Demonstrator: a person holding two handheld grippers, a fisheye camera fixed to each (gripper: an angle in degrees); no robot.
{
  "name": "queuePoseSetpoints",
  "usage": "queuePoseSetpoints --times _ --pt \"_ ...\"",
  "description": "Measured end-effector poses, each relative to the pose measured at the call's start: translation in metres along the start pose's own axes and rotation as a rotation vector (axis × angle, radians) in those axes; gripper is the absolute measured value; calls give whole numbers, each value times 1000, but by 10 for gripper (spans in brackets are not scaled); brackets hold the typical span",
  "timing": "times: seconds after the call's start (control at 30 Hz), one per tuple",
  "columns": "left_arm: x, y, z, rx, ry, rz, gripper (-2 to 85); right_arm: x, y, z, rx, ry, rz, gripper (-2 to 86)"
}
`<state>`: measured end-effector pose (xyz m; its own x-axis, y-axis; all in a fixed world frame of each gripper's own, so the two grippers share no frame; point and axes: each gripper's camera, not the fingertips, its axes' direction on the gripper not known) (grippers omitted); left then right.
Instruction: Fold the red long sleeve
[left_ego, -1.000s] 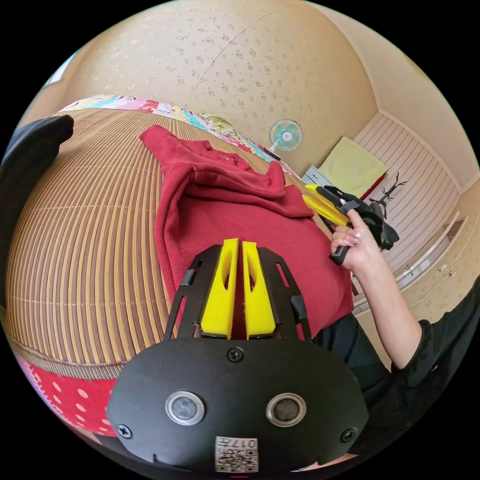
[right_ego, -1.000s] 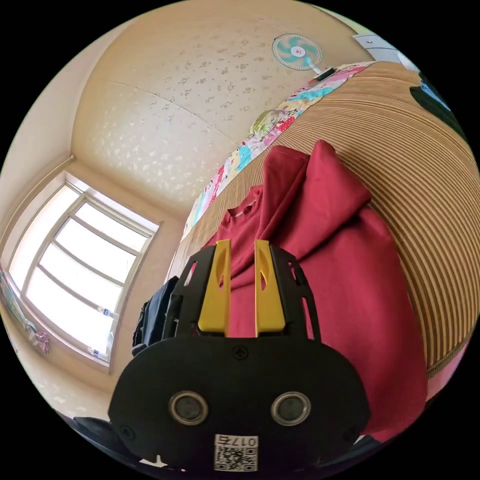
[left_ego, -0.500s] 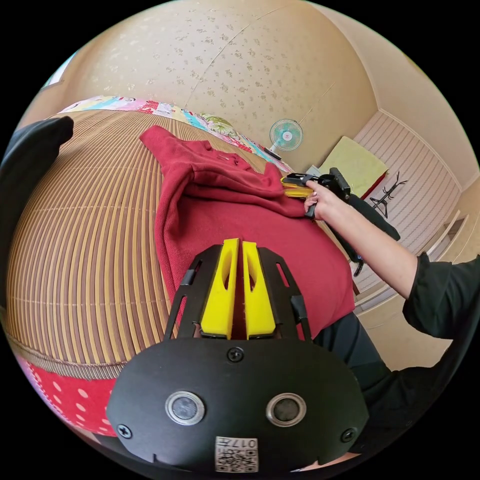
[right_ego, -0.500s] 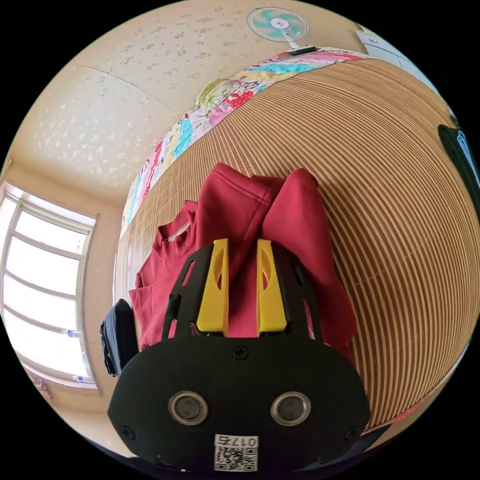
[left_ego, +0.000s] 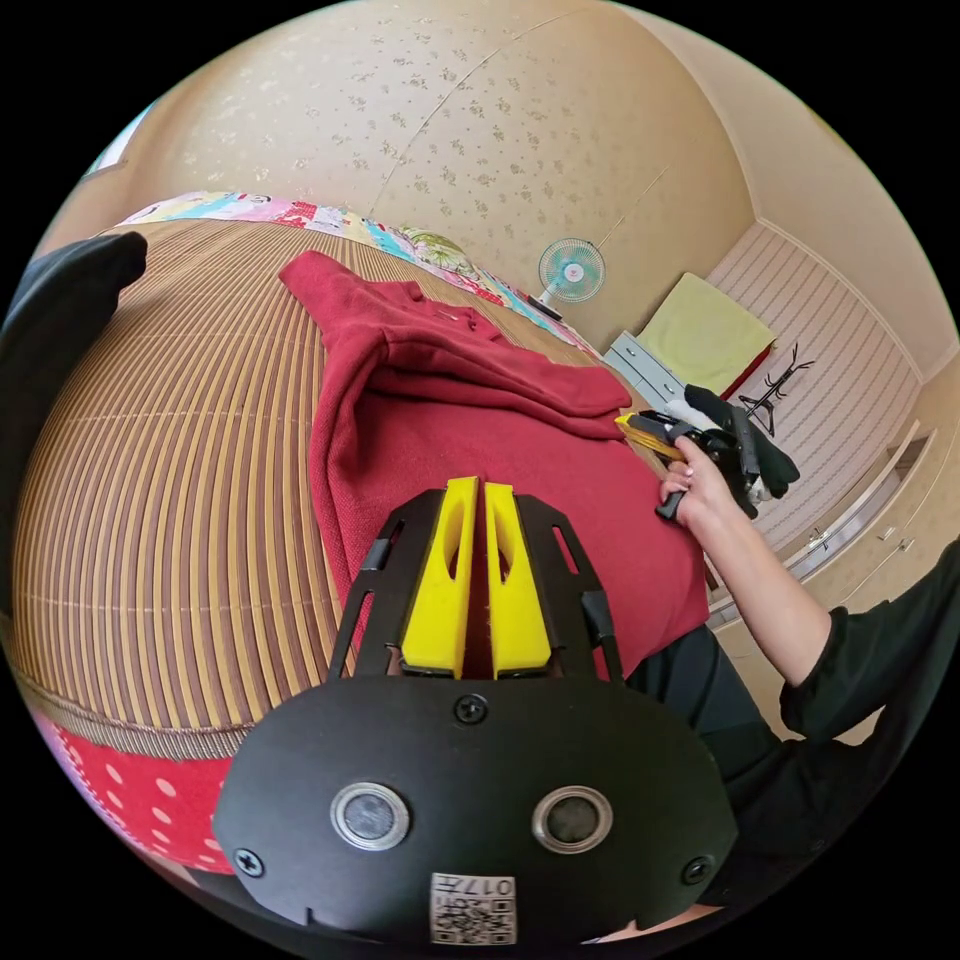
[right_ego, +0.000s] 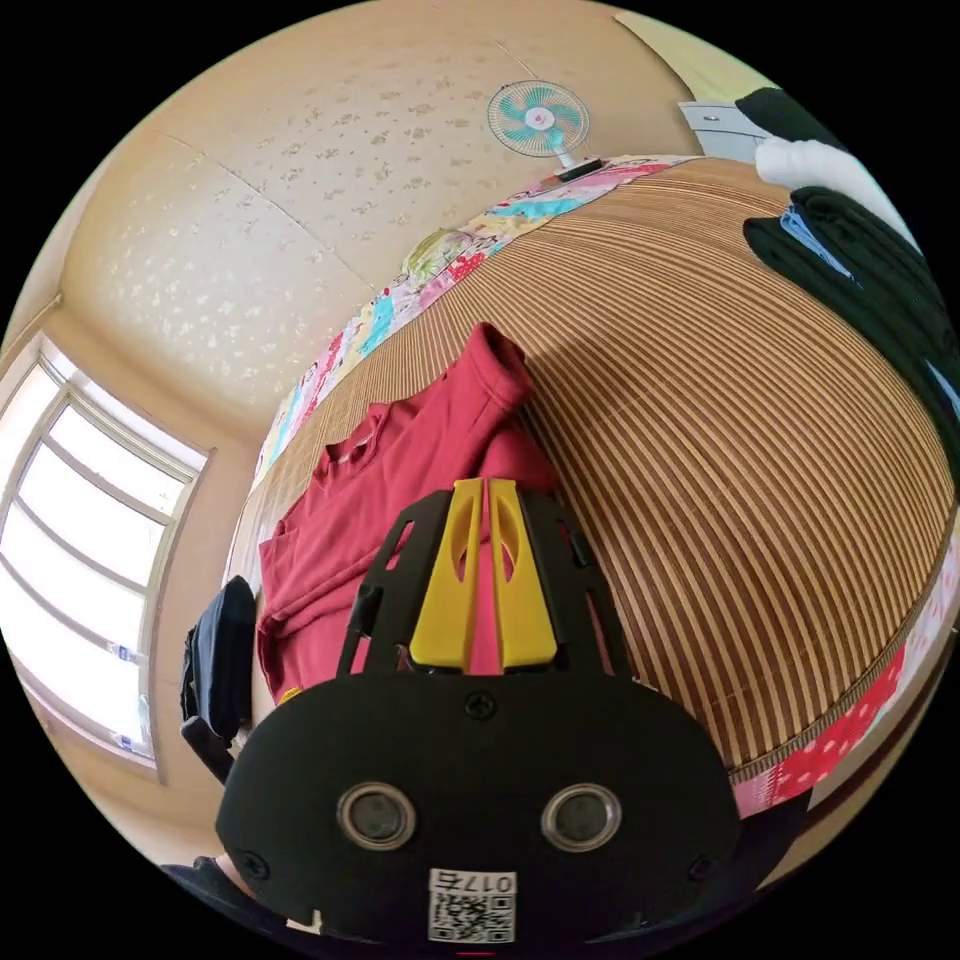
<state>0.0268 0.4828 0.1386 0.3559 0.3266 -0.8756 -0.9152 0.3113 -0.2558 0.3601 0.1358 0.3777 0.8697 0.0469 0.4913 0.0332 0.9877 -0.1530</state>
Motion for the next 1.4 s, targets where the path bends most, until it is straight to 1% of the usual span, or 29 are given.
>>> queuePoseSetpoints --times 0.07,0.1,0.2,0.27,0.33,0.47,0.53,0.67,0.77,0.87,0.97,1.07,1.13,1.27,1.4 --pt "1 -2 2 -1 -1 0 -1 13 41 -21 9 -69 -11 45" --pt "2 -2 2 -1 -3 0 -1 13 51 -26 4 -69 -26 49" --pt "6 -5 4 -3 -14 4 -1 0 100 -42 -58 -40 -166 53" --pt "10 -7 6 -5 -22 7 0 -10 132 -39 -168 68 -246 65" --pt "15 -9 8 -6 -43 13 0 -22 154 -41 -148 126 -360 76" --pt "25 -16 14 -29 -71 10 1 -49 180 -21 -202 306 -600 85" --pt "31 -21 18 -54 -99 9 0 -55 178 -14 -260 347 -639 84" --pt "53 -52 36 -198 -224 18 0 -51 145 -2 -461 325 -610 79" --pt "56 -80 52 -293 -268 -69 0 -37 123 10 -511 248 -546 72" --pt "61 -98 68 -324 -311 -90 1 -28 122 18 -451 198 -481 63" --pt "67 -113 83 -328 -368 -55 1 -28 128 27 -380 211 -484 56" --pt "72 -131 100 -344 -432 8 1 -34 123 41 -385 249 -534 54" --pt "73 -139 109 -331 -460 30 1 -32 112 49 -406 240 -532 53" --pt "58 -154 118 -287 -442 1 1 -11 97 59 -388 157 -480 48" --pt "50 -164 126 -277 -429 -10 -1 -6 104 64 -346 171 -490 47"
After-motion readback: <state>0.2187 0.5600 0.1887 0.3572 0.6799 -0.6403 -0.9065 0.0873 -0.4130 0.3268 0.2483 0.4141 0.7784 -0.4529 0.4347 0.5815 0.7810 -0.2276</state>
